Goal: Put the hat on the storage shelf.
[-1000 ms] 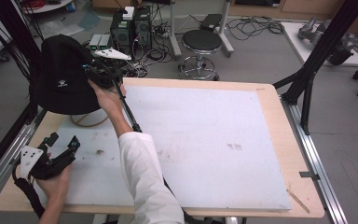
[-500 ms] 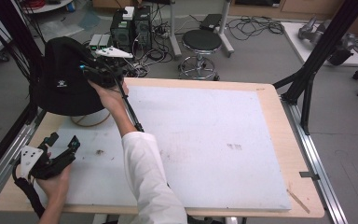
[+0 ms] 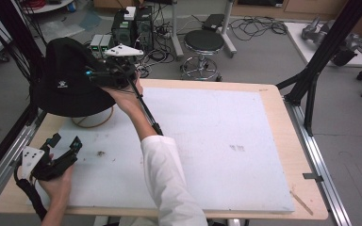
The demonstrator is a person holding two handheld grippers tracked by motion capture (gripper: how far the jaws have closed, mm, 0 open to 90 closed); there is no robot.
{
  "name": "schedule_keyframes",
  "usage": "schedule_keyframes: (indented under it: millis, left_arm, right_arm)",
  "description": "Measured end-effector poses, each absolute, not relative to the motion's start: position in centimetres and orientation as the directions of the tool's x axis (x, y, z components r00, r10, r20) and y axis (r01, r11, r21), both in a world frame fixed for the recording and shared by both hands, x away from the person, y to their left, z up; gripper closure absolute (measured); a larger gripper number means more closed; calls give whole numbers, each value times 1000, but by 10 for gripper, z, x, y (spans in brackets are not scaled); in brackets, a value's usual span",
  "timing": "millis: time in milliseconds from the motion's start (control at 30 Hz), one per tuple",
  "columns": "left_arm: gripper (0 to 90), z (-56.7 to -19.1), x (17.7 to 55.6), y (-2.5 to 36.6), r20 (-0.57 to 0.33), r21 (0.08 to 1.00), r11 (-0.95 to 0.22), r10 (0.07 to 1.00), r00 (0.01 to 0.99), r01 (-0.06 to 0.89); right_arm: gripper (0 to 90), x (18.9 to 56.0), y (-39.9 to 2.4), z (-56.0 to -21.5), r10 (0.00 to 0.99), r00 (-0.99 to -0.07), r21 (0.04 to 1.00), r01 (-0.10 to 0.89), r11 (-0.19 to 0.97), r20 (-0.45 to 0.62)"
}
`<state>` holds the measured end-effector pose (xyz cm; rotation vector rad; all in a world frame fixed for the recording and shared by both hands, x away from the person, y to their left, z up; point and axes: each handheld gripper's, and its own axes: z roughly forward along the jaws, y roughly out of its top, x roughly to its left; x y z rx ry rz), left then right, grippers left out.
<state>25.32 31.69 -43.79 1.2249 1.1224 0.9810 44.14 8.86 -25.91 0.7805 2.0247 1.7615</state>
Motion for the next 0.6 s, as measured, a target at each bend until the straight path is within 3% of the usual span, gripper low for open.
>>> schedule_keyframes:
  millis: [67, 233, 600]
  left_arm:
    - [262, -438, 254, 315, -105, 995, 103, 975, 198, 21]
    - [262, -437, 254, 313, -91, 996, 90, 976, 196, 15]
    - [262, -435, 252, 310, -82, 997, 81, 978, 192, 14]
  right_arm:
    - [123, 436, 83, -255, 608, -791, 981, 160, 108, 62]
    - [103, 421, 66, -249, 627, -779, 977, 145, 159, 14]
    - [104, 376, 3, -261, 701, -713, 985, 121, 123, 1]
